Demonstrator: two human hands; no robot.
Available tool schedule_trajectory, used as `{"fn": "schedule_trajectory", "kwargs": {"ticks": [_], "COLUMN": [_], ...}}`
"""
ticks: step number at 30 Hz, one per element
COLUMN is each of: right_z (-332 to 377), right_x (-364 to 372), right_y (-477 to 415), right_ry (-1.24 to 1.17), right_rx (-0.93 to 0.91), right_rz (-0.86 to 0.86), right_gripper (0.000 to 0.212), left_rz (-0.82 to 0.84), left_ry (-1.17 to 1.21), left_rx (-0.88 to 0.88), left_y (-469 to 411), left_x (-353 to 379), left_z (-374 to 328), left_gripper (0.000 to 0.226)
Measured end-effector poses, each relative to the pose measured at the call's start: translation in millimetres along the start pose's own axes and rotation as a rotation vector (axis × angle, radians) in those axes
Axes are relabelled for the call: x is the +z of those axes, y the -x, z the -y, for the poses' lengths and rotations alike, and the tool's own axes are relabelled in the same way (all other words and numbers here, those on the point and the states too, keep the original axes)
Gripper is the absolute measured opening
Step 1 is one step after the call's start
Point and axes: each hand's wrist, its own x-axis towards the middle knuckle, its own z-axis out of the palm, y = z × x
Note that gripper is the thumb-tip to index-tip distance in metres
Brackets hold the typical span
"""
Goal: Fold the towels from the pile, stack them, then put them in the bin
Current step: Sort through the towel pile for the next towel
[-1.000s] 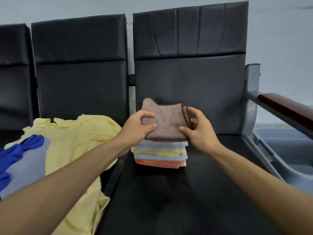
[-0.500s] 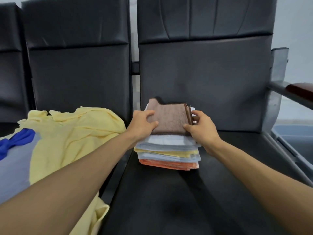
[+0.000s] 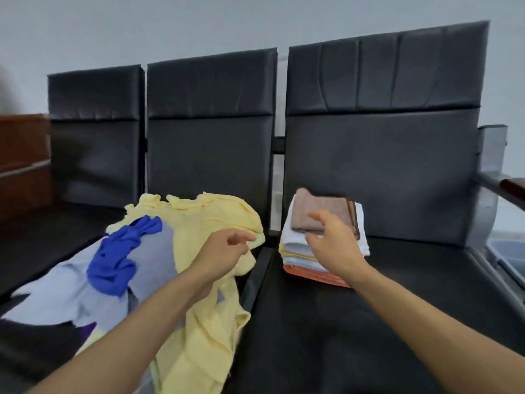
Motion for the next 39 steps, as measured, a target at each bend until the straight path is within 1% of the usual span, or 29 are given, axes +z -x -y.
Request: {"fn": "schedule_trajectory", "kwargs": {"ticks": [2,4,7,9,11,13,16,18,20,24,26,28,29,30,33,34,37,39], "right_z": [19,36,57,67,75,79,85,89,89,87,88,89,88,87,84,81,74,66], "right_x": [9,21,43,59,77,98,127,139,150,159,153,143,137,130,106,98,66,43], "right_y": [13,24,34,36,36,32,22,17,14,12,13,15,15,14,16,18,27,35], "right_ry": [-0.032,-0.053,0.023,0.064,0.093,0.092,0.027,0.048,0.074,-0.023,-0.156,-0.368,-0.466,-0.549,-0.791,-0.864,-0.972,-0.980], "right_rx": [-0.056,-0.081,-0.115,-0.133,-0.145,-0.126,-0.009,0.028,0.018,-0.054,-0.061,-0.027,-0.012,0.001,0.054,0.061,0.057,0.035], "right_rz": [0.055,0.146,0.283,0.353,0.391,0.427,0.466,0.456,0.393,0.183,0.110,0.056,0.043,0.041,0.114,0.150,0.251,0.329], "right_gripper": [0.044,0.039,0.034,0.034,0.036,0.041,0.054,0.061,0.058,0.026,0.014,0.012,0.013,0.014,0.017,0.017,0.017,0.018], "left_rz": [-0.056,-0.161,-0.343,-0.404,-0.420,-0.396,-0.340,-0.304,-0.285,-0.314,-0.319,-0.320,-0.325,-0.325,-0.233,-0.216,-0.224,-0.179], "left_ry": [0.020,0.041,0.058,0.043,0.037,0.017,0.026,0.050,0.069,0.015,0.002,0.011,0.065,0.185,0.759,0.875,0.936,0.970], "left_rx": [-0.014,-0.013,-0.041,-0.047,-0.033,-0.024,-0.063,-0.111,-0.138,-0.140,-0.140,-0.139,-0.153,-0.182,-0.312,-0.338,-0.365,-0.372], "left_y": [18,37,61,66,66,64,58,52,49,47,49,49,49,49,52,51,46,43], "left_x": [-23,-43,-61,-69,-73,-74,-73,-74,-76,-81,-82,-80,-79,-78,-72,-68,-53,-40], "left_z": [5,14,34,42,41,38,36,35,36,41,42,41,39,35,17,12,4,-2], "left_gripper": [0.030,0.032,0.030,0.029,0.027,0.025,0.025,0.025,0.024,0.024,0.023,0.023,0.023,0.023,0.016,0.017,0.024,0.030]}}
